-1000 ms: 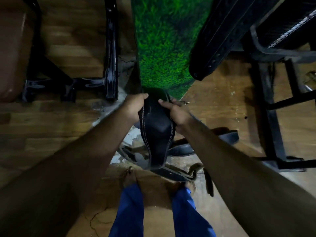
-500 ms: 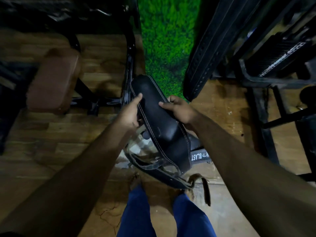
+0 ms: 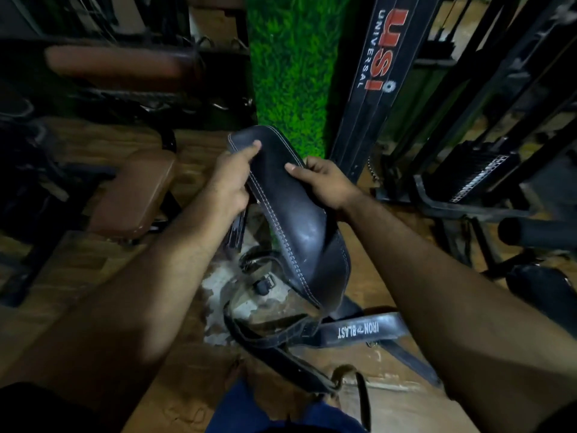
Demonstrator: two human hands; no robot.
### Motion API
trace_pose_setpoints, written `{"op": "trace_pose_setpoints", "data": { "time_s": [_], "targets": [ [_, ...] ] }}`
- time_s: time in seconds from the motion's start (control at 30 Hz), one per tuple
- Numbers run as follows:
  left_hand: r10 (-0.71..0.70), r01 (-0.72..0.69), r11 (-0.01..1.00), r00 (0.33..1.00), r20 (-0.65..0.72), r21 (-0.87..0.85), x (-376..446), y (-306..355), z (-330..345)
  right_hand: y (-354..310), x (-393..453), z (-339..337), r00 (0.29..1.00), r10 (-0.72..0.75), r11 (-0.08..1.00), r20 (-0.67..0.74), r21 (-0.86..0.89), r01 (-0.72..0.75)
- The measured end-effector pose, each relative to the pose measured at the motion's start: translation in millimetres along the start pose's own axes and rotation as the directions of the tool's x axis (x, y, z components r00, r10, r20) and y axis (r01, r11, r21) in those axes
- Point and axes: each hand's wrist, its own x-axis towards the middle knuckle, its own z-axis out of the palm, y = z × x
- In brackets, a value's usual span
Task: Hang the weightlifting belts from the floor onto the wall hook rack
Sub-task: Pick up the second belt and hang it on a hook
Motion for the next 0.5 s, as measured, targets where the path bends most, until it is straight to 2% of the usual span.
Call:
{"op": "trace_pose_setpoints", "data": {
  "time_s": [0.1,0.3,0.43,0.5],
  "targets": [
    [0.138,-0.138,0.990,0.990,0.014,-0.033,-12,32,18,-32,-7,2,1.000,-0.014,0.999,0.019,0.048,0.013],
    [0.256,-0.255,0.966,0.948,0.187,-0.030,-39,76,44,-89,-6,-1,0.976,-0.172,0.972,-0.133,0.138,0.190],
    [0.364,-0.370,0.929,0.913,0.184,0.000,-39,119,52,-108,-13,-8,0.973,-0.229,0.970,-0.023,0.079,0.230],
    [0.420,-0.434,0.900,0.886,0.199,0.034,-40,134,57,-121,-14,-13,0.973,-0.232,0.972,-0.024,0.026,0.232]
  ]
}}
